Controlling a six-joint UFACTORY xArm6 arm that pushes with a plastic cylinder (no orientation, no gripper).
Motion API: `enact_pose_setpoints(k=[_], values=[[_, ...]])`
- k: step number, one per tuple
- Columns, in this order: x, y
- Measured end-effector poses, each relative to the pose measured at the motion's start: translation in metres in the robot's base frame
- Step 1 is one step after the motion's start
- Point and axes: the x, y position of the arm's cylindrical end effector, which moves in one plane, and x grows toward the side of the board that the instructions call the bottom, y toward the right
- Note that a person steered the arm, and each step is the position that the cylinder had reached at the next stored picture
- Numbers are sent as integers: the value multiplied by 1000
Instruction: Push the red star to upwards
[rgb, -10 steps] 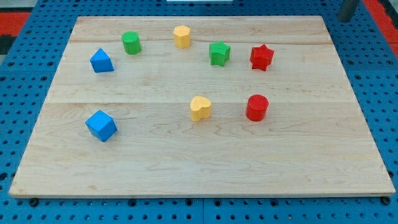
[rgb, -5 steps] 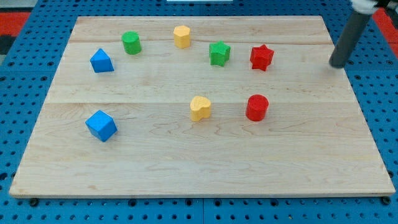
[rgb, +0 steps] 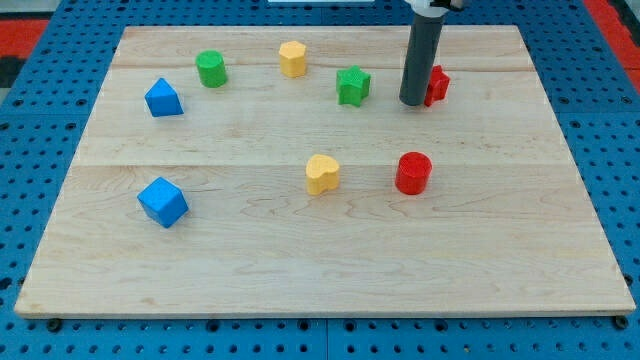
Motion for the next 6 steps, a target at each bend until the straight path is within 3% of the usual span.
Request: enact_pose_setpoints(k=[3, 5, 6], values=[[0, 37], [-58, 43], [-36, 34]])
